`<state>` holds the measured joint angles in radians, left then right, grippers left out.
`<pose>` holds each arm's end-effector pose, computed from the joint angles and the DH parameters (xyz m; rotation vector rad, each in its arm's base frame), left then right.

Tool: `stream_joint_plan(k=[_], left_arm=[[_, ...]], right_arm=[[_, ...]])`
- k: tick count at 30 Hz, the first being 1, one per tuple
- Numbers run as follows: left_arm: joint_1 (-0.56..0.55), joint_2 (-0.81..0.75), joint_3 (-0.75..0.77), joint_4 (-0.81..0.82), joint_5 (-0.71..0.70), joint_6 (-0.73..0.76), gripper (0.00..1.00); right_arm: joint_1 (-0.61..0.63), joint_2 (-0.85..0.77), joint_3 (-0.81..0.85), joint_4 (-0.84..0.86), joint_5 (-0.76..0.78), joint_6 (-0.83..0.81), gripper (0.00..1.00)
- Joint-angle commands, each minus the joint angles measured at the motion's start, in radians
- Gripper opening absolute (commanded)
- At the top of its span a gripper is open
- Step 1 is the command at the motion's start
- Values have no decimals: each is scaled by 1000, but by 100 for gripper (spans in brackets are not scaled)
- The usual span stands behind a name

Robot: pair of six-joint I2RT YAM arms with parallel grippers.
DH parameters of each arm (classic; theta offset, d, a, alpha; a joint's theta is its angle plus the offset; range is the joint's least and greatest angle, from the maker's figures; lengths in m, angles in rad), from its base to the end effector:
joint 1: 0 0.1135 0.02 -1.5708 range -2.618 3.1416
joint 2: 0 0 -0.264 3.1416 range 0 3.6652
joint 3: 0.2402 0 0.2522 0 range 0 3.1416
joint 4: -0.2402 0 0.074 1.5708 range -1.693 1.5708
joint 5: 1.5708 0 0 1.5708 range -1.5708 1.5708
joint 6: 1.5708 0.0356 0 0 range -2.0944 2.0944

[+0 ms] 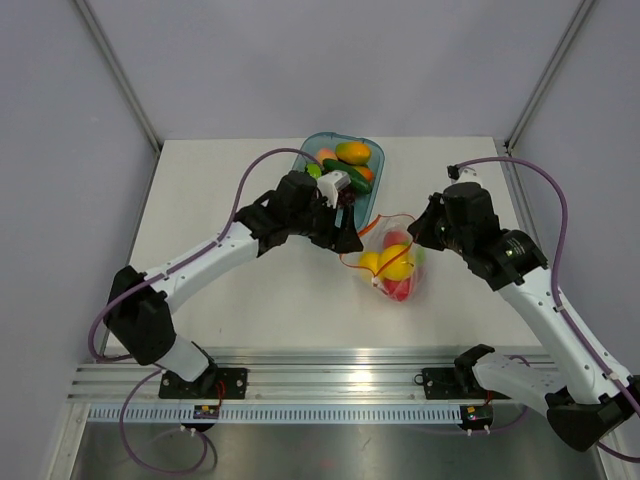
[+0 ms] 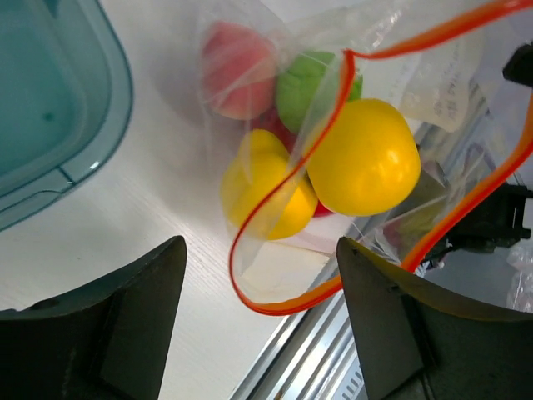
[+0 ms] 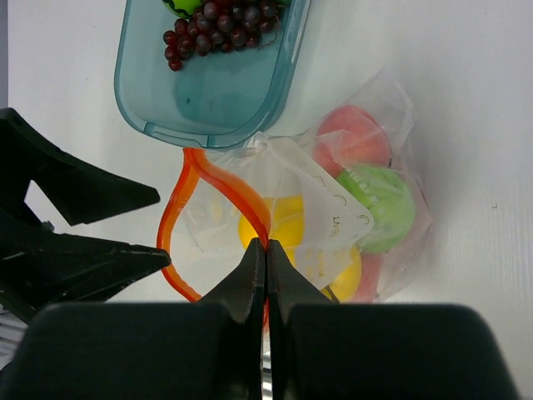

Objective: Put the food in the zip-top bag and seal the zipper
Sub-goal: Adjust the zipper food storage bag at the center of the board.

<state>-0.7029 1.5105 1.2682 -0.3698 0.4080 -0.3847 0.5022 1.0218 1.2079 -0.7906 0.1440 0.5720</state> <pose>0.2530 -0.2329 0.3152 0.6123 2.2453 -1.0320 0.1793 0.0926 0.3809 0.1602 2.1988 0.4548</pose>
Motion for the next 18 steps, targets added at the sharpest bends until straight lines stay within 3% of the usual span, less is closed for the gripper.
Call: stream_joint_plan(k=[1, 2, 4, 5, 6, 7, 11, 14, 18], left_arm=[[-33, 33, 2, 66, 54, -2, 72], [-41, 60, 10, 63, 55, -3, 69], [-61, 89, 43, 45, 57, -8, 49], [-66, 100, 63, 39, 55, -11, 36], [-70, 117, 83, 22, 37, -17, 10], [-82, 117, 127, 16, 34, -19, 3], [-115, 143, 288, -18, 26, -22, 0], [-139, 185, 451, -93, 51, -17, 0], [-165, 168, 445, -20, 77, -63, 0]], right_arm=[[-1, -23, 24, 19, 6, -4, 0], [-1, -28, 24, 19, 15, -1, 0], [-1, -28, 24, 5, 35, -7, 0], [-1, -28, 24, -5, 70, -12, 0], [-1, -26, 25, -22, 101, -12, 0], [1, -25, 21, -56, 142, -5, 0], [-2, 16, 79, -133, 294, -32, 0], [-1, 44, 261, -225, 338, -58, 0], [-1, -12, 332, -211, 316, -84, 0]])
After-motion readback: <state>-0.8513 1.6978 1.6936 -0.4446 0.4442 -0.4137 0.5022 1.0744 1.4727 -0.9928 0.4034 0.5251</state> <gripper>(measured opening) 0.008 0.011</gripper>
